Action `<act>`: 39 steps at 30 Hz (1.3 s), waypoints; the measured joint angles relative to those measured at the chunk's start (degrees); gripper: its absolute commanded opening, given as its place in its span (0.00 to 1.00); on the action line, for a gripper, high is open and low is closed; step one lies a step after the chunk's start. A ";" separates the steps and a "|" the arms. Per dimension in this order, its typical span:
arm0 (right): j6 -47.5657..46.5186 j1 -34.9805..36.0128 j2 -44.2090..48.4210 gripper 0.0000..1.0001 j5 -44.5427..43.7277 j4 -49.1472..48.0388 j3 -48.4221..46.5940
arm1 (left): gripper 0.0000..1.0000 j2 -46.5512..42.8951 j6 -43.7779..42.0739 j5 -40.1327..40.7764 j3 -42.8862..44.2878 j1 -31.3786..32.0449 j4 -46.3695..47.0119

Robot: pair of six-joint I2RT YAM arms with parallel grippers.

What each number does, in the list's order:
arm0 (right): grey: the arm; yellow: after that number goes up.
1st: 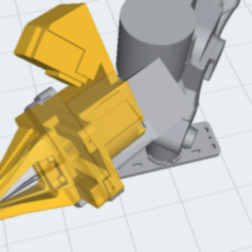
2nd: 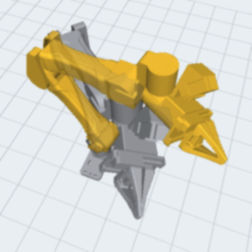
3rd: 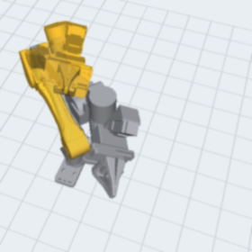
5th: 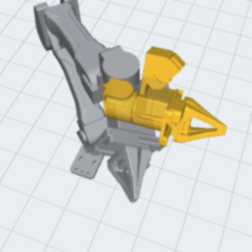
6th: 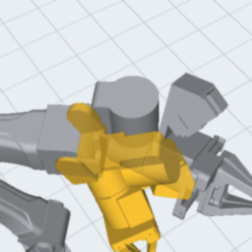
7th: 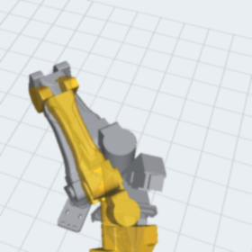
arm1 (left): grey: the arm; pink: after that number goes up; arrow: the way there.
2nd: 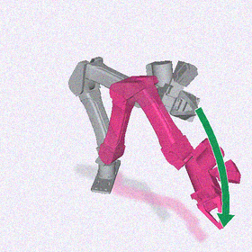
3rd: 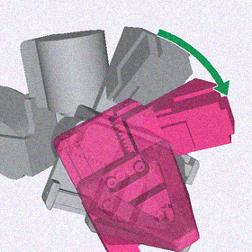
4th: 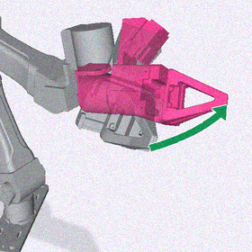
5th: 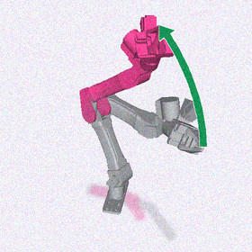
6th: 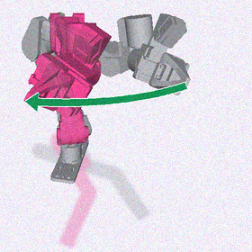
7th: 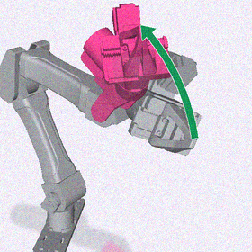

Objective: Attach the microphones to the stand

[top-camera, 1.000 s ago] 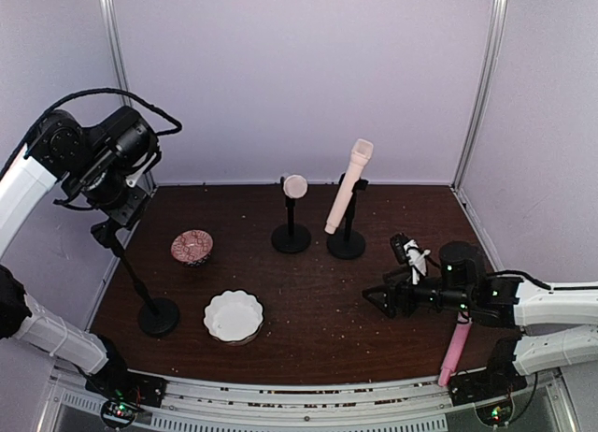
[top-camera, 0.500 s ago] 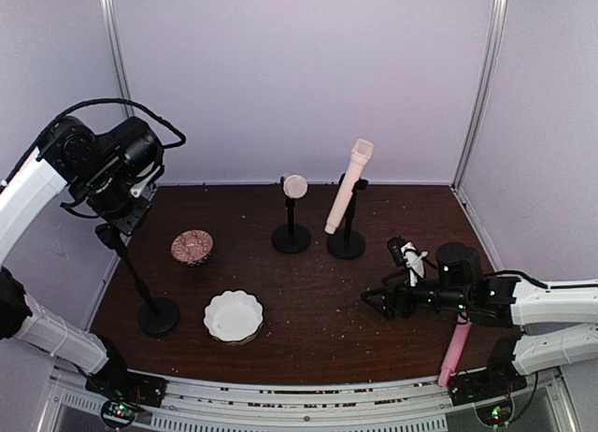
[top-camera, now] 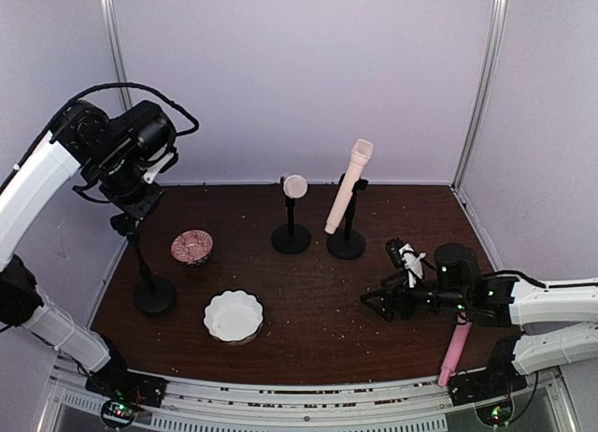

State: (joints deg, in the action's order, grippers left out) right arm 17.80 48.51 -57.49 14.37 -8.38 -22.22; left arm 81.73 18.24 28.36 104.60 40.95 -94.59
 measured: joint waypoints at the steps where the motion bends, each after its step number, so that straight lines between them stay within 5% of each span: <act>1: -0.02 0.00 0.00 0.84 0.00 0.00 0.00 | 0.00 0.42 -0.20 -0.09 0.87 -0.02 0.04; 22: -0.46 0.00 -1.01 0.84 0.33 0.00 -0.02 | 0.00 5.40 -4.92 -4.24 20.87 3.10 3.10; 33: -0.68 0.00 1.53 0.84 -0.39 2.73 -0.83 | 0.00 9.86 -10.27 -9.86 25.62 15.15 10.86; 39: -2.19 0.00 2.60 1.00 -3.82 7.08 -3.10 | 0.00 14.05 -12.50 -14.49 26.27 20.17 14.29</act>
State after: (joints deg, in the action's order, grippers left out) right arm 15.62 48.51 -54.89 10.55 -1.30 -25.32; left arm 95.79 5.74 13.87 130.87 61.12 -80.29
